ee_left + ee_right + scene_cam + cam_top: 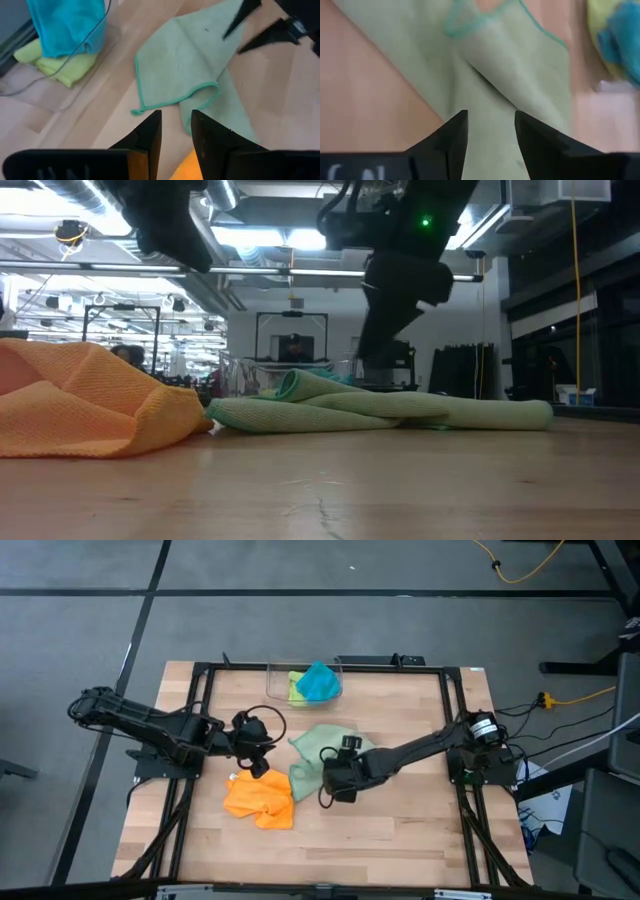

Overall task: Fold microfiber towels
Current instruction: Fold the green towel

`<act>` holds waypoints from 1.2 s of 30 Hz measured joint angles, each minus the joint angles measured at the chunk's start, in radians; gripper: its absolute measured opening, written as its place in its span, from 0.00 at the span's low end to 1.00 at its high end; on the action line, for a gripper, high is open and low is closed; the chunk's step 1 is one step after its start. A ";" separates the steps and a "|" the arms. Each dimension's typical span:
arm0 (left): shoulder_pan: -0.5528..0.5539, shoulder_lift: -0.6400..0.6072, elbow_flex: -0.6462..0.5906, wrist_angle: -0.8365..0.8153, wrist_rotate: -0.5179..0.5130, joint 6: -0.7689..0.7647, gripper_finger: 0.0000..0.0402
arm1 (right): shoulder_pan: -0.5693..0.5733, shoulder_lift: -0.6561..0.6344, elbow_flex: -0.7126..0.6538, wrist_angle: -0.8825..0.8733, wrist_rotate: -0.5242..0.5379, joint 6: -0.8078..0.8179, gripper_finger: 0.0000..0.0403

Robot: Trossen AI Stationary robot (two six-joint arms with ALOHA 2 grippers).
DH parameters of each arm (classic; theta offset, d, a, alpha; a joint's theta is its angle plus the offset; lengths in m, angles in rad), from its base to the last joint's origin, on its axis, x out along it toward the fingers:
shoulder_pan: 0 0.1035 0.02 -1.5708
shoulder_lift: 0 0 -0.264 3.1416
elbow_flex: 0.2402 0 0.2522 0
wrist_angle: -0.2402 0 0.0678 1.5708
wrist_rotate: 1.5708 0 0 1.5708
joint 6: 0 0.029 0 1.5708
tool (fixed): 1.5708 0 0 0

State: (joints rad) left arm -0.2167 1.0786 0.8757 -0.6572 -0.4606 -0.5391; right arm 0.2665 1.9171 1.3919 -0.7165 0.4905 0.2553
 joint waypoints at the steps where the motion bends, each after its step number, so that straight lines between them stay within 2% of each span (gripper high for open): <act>1: 0.001 0.000 0.000 0.000 0.000 0.013 0.24 | 0.001 0.000 -0.012 0.048 -0.009 -0.005 0.41; 7: 0.001 0.000 0.000 0.000 0.000 0.059 0.24 | 0.001 0.000 -0.071 0.301 -0.080 -0.106 0.41; 14: 0.001 0.000 0.000 0.000 -0.001 0.105 0.24 | 0.001 0.000 -0.140 0.581 -0.305 -0.296 0.41; 20: 0.001 0.000 0.000 0.000 -0.010 0.106 0.24 | 0.000 0.016 -0.181 0.747 -0.309 -0.371 0.41; 29: 0.001 0.000 0.000 0.006 -0.037 0.107 0.24 | 0.001 0.091 -0.183 0.842 -0.304 -0.449 0.41; 36: 0.000 0.000 0.000 0.024 -0.049 0.106 0.24 | 0.002 0.096 -0.183 0.877 -0.320 -0.435 0.41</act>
State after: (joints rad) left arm -0.2164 1.0786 0.8757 -0.6334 -0.5098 -0.4331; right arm 0.2689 2.0130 1.2087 0.1607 0.1702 -0.1795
